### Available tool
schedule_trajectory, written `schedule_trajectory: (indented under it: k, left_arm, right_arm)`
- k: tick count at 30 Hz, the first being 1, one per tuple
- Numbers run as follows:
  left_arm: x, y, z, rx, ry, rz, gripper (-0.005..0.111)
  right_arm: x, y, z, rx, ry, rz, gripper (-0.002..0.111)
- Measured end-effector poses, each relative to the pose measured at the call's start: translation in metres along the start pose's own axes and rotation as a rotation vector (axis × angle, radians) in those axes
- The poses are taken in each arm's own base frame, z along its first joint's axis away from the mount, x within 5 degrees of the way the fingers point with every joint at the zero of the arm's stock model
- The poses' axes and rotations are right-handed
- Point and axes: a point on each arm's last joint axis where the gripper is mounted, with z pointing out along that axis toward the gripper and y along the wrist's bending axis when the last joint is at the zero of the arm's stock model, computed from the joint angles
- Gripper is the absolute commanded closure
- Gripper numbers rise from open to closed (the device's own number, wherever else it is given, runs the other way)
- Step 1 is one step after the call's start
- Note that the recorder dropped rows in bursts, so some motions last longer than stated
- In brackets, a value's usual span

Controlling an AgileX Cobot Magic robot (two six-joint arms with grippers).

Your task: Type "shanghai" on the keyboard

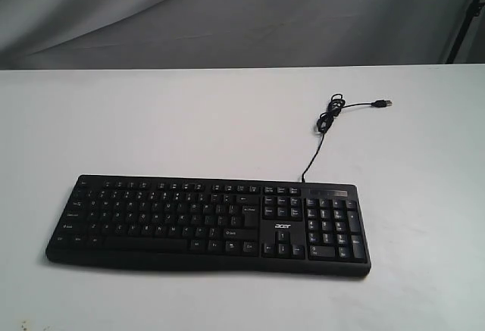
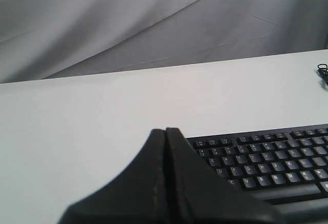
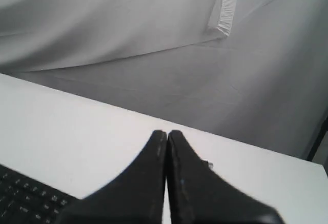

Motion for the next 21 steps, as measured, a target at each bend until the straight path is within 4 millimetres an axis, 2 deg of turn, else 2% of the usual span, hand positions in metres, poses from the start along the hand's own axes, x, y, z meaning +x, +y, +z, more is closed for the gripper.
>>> schedule_trajectory:
  k: [5,9,12,18,21]
  left_arm:
    - [0.000,0.000,0.000,0.000,0.000,0.000,0.107]
    - [0.000,0.000,0.000,0.000,0.000,0.000,0.107]
    - [0.000,0.000,0.000,0.000,0.000,0.000,0.107]
    - [0.000,0.000,0.000,0.000,0.000,0.000,0.107]
    - [0.000,0.000,0.000,0.000,0.000,0.000,0.107]
  right_arm:
    - [-0.015,-0.001,0.028,-0.006,-0.069,0.111,0.108]
    - [-0.011,0.007,0.048,-0.078,-0.006,0.255,0.108]
    - [-0.007,0.020,0.062,-0.164,0.053,0.301,0.108]
    - [0.002,0.084,0.098,-0.473,0.207,0.182,0.108]
    - [0.002,0.125,0.116,-0.596,0.295,0.090,0.108]
